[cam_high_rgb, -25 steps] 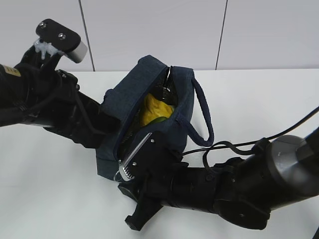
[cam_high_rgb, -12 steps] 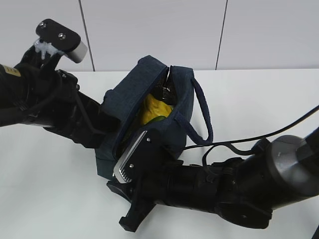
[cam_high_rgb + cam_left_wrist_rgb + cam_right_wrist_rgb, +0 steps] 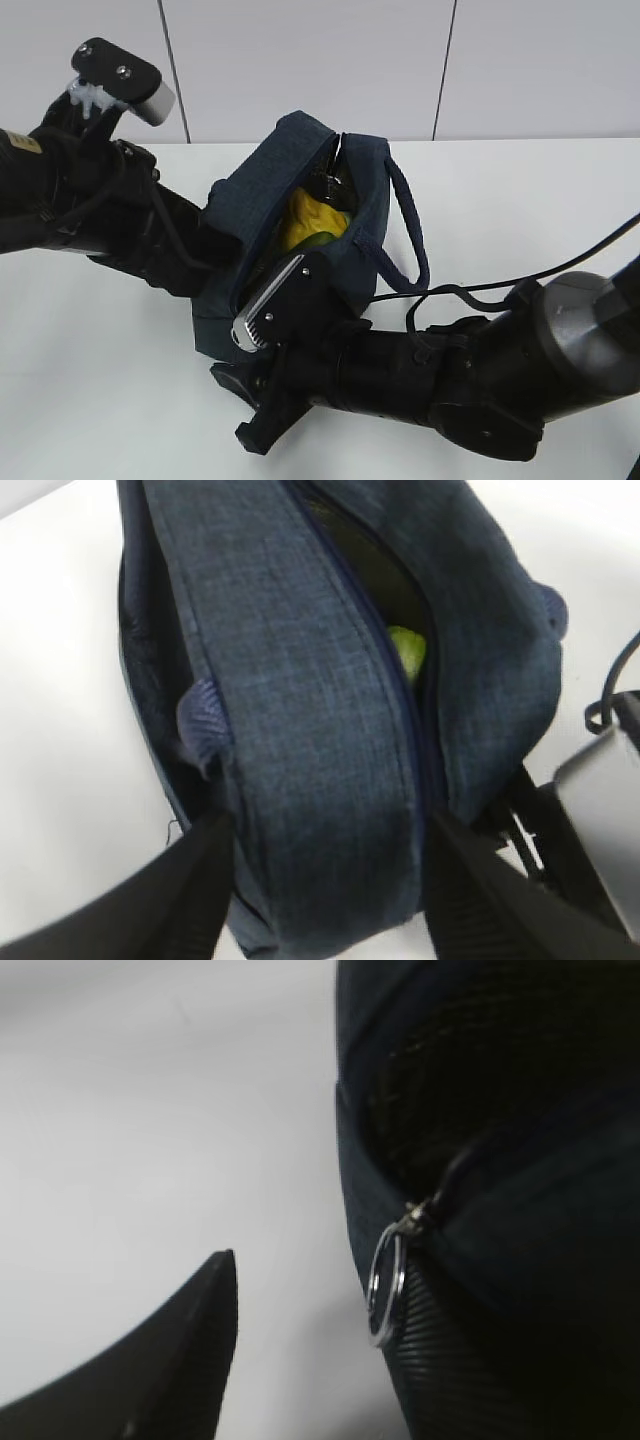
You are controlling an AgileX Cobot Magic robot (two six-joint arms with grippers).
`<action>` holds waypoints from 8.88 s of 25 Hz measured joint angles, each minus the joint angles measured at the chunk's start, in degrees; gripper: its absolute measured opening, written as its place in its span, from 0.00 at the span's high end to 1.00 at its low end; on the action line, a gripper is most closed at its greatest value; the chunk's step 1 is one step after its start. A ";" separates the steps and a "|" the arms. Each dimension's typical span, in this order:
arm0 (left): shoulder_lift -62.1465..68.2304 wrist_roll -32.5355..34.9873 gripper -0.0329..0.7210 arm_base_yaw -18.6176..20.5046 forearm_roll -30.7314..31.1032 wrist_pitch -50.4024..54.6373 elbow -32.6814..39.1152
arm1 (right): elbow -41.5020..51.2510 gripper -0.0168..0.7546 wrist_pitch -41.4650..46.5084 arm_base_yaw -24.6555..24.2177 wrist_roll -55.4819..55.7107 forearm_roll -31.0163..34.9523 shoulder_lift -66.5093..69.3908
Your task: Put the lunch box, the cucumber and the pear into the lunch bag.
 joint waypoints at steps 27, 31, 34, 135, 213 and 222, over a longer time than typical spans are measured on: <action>0.00 0.00 0.47 0.00 -0.07 0.00 0.00 | 0.00 0.95 1.51 0.00 0.13 3.16 1.57; 0.00 0.00 0.47 0.00 -0.09 0.00 0.00 | 0.00 0.98 1.51 0.00 0.13 3.16 1.57; 0.00 0.00 0.47 0.00 -0.09 0.00 0.00 | 0.00 0.98 1.51 0.00 0.13 3.16 1.57; 2.05 0.00 0.95 0.00 -0.16 -1.75 0.00 | 7.51 0.98 1.35 0.00 3.75 -3.01 -19.14; 2.00 -0.05 0.95 -0.04 0.56 0.93 -0.49 | 0.36 0.98 17.43 0.26 -3.91 5.85 -26.45; 2.00 -0.05 0.95 -0.04 0.44 2.04 -0.63 | 0.05 0.98 17.92 -3.86 3.74 0.81 -26.45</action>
